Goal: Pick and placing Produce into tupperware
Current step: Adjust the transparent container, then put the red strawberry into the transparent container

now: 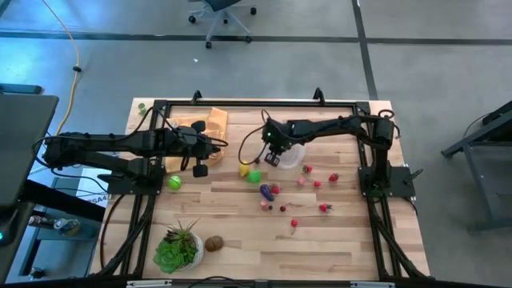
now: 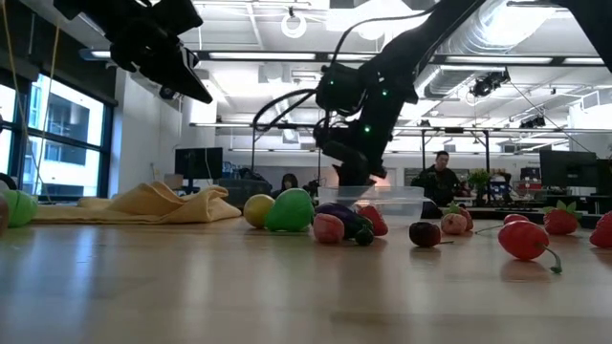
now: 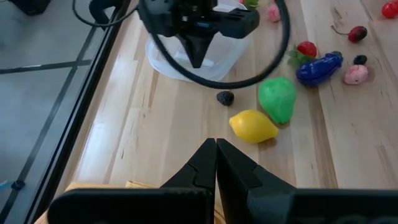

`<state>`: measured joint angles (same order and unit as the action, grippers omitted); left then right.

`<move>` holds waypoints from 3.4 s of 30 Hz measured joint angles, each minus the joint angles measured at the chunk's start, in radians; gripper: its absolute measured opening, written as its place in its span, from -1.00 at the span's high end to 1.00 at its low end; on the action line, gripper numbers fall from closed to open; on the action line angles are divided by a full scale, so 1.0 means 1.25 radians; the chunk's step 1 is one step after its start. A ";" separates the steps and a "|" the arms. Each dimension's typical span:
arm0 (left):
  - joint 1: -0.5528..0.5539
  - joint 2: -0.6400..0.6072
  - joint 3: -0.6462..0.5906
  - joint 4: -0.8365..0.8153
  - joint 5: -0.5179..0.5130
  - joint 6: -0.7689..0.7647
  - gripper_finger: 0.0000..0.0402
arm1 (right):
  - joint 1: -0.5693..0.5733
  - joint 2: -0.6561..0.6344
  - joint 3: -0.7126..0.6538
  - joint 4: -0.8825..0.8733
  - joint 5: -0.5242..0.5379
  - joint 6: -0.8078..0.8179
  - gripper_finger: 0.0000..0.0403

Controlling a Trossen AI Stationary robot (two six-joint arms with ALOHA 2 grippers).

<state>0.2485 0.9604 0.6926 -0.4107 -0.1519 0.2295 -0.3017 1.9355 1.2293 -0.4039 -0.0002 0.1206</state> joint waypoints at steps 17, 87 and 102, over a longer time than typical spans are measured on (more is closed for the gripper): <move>0.000 0.000 0.000 0.022 -0.020 0.005 0.99 | -0.066 0.000 0.000 0.139 -0.091 -0.012 1.00; 0.001 -0.143 0.000 0.017 0.107 0.170 0.99 | 0.491 -1.063 -0.366 -0.398 0.350 0.505 1.00; 0.344 -0.162 0.000 -0.011 0.416 0.195 0.99 | 0.491 -1.061 -0.318 -0.399 0.339 0.362 1.00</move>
<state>0.6790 0.7573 0.6926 -0.4244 0.3676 0.4730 0.3124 0.6090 0.8314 -0.9024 0.4233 0.5736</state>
